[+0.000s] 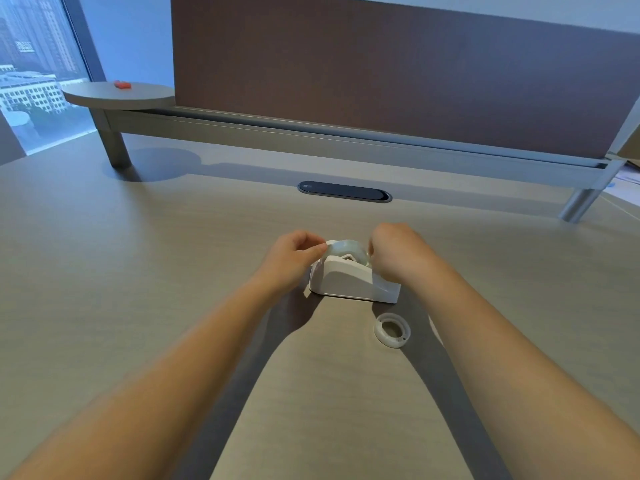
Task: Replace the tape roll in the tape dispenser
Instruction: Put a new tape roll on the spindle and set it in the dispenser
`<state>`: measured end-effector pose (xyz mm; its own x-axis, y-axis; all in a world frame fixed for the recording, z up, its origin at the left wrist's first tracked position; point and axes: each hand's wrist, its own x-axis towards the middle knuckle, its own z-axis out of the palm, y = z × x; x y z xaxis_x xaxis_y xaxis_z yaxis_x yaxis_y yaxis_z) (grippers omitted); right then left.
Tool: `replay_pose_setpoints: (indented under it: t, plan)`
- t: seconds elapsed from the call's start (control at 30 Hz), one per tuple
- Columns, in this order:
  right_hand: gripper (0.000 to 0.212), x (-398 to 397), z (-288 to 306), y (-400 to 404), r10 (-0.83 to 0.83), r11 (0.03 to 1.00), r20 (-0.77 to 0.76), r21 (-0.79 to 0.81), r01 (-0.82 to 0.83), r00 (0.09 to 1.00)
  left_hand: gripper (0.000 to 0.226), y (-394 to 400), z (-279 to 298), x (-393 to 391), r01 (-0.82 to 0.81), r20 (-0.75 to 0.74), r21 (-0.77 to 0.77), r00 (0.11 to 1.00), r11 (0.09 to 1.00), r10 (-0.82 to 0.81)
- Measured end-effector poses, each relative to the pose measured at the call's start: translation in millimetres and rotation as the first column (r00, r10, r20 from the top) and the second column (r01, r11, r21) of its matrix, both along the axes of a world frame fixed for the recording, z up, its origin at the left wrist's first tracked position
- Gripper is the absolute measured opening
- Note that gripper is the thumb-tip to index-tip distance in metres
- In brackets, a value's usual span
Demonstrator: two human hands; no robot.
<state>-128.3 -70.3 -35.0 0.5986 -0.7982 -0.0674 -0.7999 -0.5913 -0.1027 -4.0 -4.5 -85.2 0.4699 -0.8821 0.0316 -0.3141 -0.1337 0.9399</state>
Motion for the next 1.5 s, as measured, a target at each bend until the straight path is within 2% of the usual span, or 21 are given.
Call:
replay_pose_setpoints:
  t: [0.1,0.2,0.3,0.37,0.47,0.6,0.73,0.9,1.03,1.27,1.43,1.5]
  plan:
    - [0.015,0,2,-5,-0.049,0.998,0.02,0.026,0.048,0.999,0.02,0,-1,1,0.001,0.006,0.0,1.0,1.0,-0.001]
    - [0.018,-3,2,-16,-0.139,0.975,0.183,0.196,0.102,0.973,0.021,0,-1,1,0.005,0.006,0.003,1.0,1.0,-0.005]
    - [0.024,-7,0,-20,-0.248,0.914,0.368,0.396,0.091,0.896,0.022,-1,-2,1,-0.003,0.004,0.006,1.0,1.0,0.003]
    - [0.023,-10,-1,-20,-0.305,0.886,0.455,0.458,0.074,0.837,0.021,-2,-2,1,-0.008,0.004,0.01,1.0,1.0,0.008]
    - [0.034,-13,-4,-21,-0.33,0.885,0.539,0.462,0.055,0.775,0.03,-1,-3,-1,-0.004,0.038,0.02,0.999,1.0,0.004]
    - [0.049,-22,-8,-24,-0.351,0.913,0.615,0.393,0.111,0.706,0.055,0,-3,-8,0.023,0.155,0.051,0.987,0.998,-0.031]
    - [0.04,-34,-14,-32,-0.427,0.88,0.645,0.458,0.127,0.634,0.063,-2,-5,-13,0.064,0.198,0.062,0.977,0.996,-0.075]
    - [0.031,-46,-28,-36,-0.587,0.746,0.625,0.664,0.045,0.514,0.052,-4,-8,-12,0.061,0.185,0.059,0.98,0.996,-0.071]
    - [0.031,-48,-38,-37,-0.683,0.657,0.605,0.753,-0.017,0.409,0.05,-5,-8,-12,0.056,0.182,0.061,0.981,0.997,-0.066]
    - [0.031,-49,-44,-37,-0.733,0.604,0.587,0.794,-0.069,0.344,0.051,-3,-8,-14,0.053,0.18,0.076,0.981,0.996,-0.066]
    - [0.026,-47,-51,-39,-0.763,0.549,0.53,0.834,-0.062,0.369,0.052,-2,-7,-16,0.049,0.18,0.088,0.981,0.995,-0.064]
    - [0.026,-45,-54,-40,-0.781,0.532,0.519,0.844,-0.064,0.349,0.052,-2,-6,-17,0.047,0.184,0.091,0.981,0.995,-0.064]
